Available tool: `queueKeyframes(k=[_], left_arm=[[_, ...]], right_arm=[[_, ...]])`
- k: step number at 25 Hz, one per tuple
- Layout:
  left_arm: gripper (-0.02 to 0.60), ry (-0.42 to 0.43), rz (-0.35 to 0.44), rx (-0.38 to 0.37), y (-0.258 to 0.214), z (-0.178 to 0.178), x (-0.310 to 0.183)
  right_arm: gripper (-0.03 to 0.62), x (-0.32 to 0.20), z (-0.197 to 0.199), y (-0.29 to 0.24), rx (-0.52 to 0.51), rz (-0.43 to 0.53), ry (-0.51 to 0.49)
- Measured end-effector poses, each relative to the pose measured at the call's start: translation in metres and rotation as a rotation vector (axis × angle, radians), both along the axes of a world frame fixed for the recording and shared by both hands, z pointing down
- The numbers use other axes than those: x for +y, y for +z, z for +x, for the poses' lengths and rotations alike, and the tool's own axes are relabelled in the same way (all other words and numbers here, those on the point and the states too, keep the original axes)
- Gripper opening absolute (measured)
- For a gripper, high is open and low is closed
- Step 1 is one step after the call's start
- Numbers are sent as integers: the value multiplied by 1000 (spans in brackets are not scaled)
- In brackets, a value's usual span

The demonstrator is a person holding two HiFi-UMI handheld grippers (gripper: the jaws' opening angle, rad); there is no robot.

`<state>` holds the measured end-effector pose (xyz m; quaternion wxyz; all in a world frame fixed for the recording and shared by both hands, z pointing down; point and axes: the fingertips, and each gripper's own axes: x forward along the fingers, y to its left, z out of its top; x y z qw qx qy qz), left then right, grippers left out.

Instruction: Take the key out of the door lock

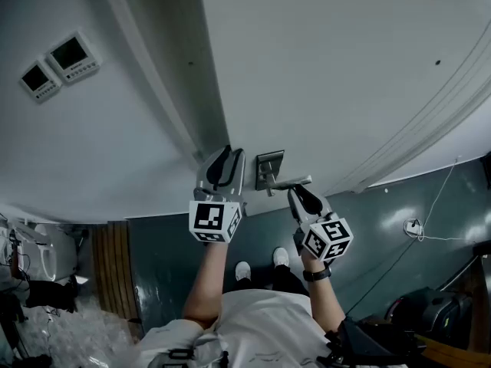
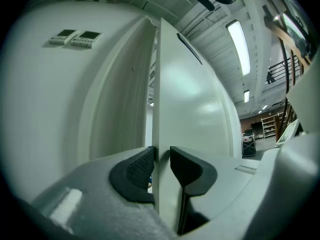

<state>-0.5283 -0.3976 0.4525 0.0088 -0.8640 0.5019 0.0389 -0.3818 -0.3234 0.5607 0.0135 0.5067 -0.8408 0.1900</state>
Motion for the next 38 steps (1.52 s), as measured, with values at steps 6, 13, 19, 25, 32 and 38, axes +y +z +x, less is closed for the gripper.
queueKeyframes(k=[6, 13, 19, 25, 32, 38], left_arm=[[91, -19, 26, 24, 0, -2, 2], [91, -29, 27, 33, -5, -1, 3], [80, -30, 4, 29, 0, -1, 3], [80, -38, 2, 31, 1, -2, 2], [80, -33, 0, 19, 3, -1, 0], [84, -26, -6, -13, 7, 1, 1]], right_arm=[[188, 7, -1, 63, -154, -179, -30], [210, 5, -23, 129, -530, -352, -16], [206, -26, -27, 156, -904, -358, 60], [132, -45, -33, 172, -1059, -371, 129], [32, -48, -36, 165, -1228, -365, 144], [29, -42, -35, 166, -1231, -372, 164]])
